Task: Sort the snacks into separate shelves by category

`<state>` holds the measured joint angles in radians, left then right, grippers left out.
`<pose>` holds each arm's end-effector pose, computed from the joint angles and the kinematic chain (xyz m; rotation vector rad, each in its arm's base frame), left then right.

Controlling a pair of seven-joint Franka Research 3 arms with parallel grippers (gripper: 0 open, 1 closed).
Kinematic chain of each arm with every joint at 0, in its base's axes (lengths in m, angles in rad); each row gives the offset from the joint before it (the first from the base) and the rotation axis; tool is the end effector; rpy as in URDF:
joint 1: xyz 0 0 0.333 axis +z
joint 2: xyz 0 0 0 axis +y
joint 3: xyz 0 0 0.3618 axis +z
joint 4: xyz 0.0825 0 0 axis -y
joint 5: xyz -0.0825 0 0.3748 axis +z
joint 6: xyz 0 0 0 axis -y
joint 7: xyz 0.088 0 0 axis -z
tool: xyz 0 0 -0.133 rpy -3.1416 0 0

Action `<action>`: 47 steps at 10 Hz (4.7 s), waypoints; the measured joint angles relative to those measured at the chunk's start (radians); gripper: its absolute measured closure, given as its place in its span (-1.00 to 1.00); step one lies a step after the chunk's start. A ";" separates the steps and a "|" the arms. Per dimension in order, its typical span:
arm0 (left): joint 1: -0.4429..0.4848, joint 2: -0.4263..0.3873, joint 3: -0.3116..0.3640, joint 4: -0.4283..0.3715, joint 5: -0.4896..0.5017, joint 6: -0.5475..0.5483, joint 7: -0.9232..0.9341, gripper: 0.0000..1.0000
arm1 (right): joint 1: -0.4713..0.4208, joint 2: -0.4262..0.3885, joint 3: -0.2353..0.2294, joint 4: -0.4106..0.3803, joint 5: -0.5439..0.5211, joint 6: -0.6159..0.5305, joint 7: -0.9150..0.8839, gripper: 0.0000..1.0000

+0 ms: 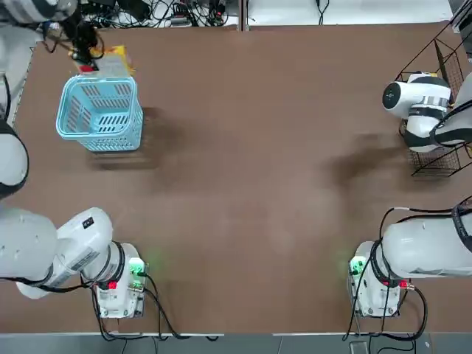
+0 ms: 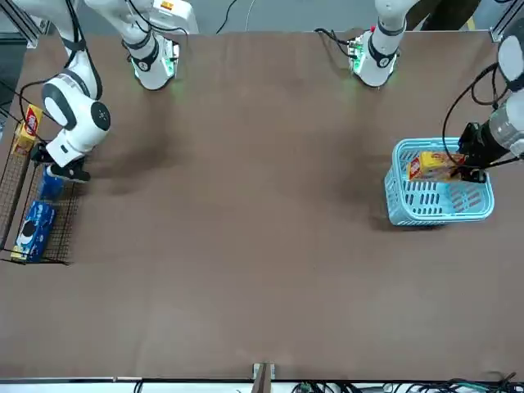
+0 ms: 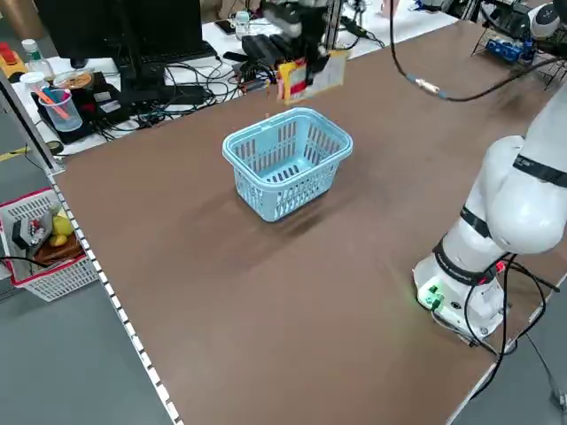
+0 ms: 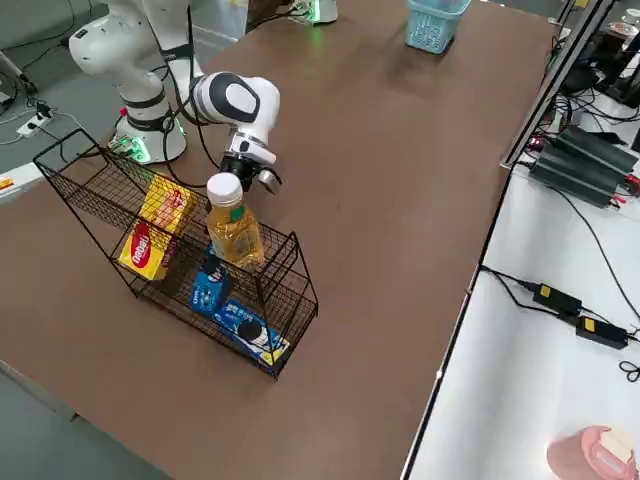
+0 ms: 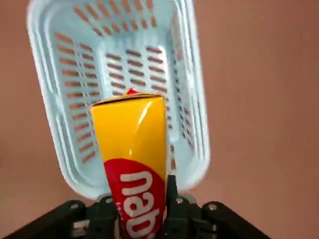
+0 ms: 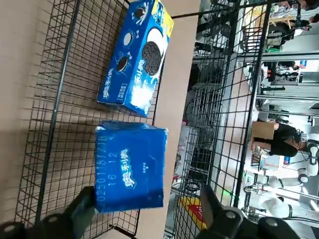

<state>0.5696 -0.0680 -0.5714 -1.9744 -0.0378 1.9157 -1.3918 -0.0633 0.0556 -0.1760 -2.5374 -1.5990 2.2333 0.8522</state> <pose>0.5300 -0.0107 0.5160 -2.3976 -2.0274 0.0003 0.4236 -0.1559 0.2855 2.0864 0.2469 0.0583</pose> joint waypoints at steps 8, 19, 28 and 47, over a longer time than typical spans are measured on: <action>-0.245 0.301 -0.381 0.179 0.112 0.082 -0.624 0.37 | 0.061 0.012 0.013 0.015 0.016 0.080 0.166 -0.87; -1.083 0.901 0.029 0.640 0.489 0.258 -1.141 0.37 | 0.100 0.015 0.014 0.043 0.495 0.448 0.186 -0.87; -1.165 1.017 0.096 0.695 0.487 0.349 -1.153 -0.20 | 0.260 0.016 0.022 0.070 1.416 0.534 0.185 -0.91; -0.417 0.533 -0.068 0.617 0.329 -0.164 -0.298 -0.99 | 0.250 0.237 0.019 0.186 3.212 -0.177 -0.813 -0.99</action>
<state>0.1524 0.4652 -0.6390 -1.3572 0.2914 1.7512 -1.6902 0.1871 0.2921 -0.1569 -2.3516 1.6125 2.0562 0.0388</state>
